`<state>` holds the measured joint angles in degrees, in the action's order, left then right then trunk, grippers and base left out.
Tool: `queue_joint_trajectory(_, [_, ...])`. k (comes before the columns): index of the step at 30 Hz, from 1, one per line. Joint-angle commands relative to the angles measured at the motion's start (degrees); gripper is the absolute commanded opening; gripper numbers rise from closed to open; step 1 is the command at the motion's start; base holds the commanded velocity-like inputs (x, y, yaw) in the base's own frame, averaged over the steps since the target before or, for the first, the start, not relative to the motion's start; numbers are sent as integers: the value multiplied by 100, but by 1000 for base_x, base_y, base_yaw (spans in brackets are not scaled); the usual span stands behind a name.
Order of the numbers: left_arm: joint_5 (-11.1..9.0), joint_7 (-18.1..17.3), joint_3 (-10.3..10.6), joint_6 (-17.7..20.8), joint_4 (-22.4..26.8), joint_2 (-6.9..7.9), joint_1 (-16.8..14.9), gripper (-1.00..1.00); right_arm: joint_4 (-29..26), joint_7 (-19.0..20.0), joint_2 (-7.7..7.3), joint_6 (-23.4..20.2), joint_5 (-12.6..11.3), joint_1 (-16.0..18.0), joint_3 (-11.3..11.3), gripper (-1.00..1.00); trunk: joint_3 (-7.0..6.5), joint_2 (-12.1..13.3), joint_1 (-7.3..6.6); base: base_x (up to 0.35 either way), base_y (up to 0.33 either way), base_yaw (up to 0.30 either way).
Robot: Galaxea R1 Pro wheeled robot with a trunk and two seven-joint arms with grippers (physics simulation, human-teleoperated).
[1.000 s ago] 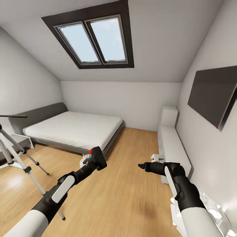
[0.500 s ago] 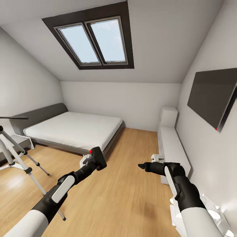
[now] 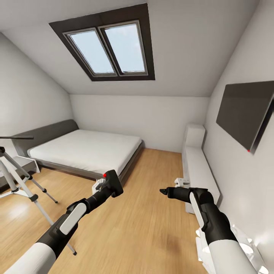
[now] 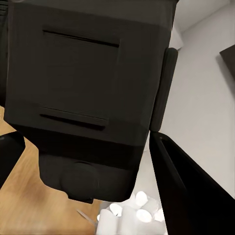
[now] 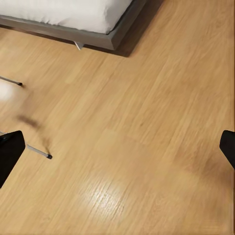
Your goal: Attach the digital camera to the camera tripod in the bedroom.
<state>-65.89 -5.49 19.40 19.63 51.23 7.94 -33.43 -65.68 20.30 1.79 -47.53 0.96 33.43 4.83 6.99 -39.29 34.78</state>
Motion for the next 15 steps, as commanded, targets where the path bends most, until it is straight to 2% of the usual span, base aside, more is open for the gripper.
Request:
queue_joint_trajectory(1, [-30,-15,11,11,0,5,-6,-100,0,22,6,-4,13,5,18,100,-9,33,-21,0,0,0])
queue_joint_trajectory(15, [-22,403,11,14,1,5,-6,-100,138,8,-1,109,51,5,18,100,-260,595,-328,0,0,0])
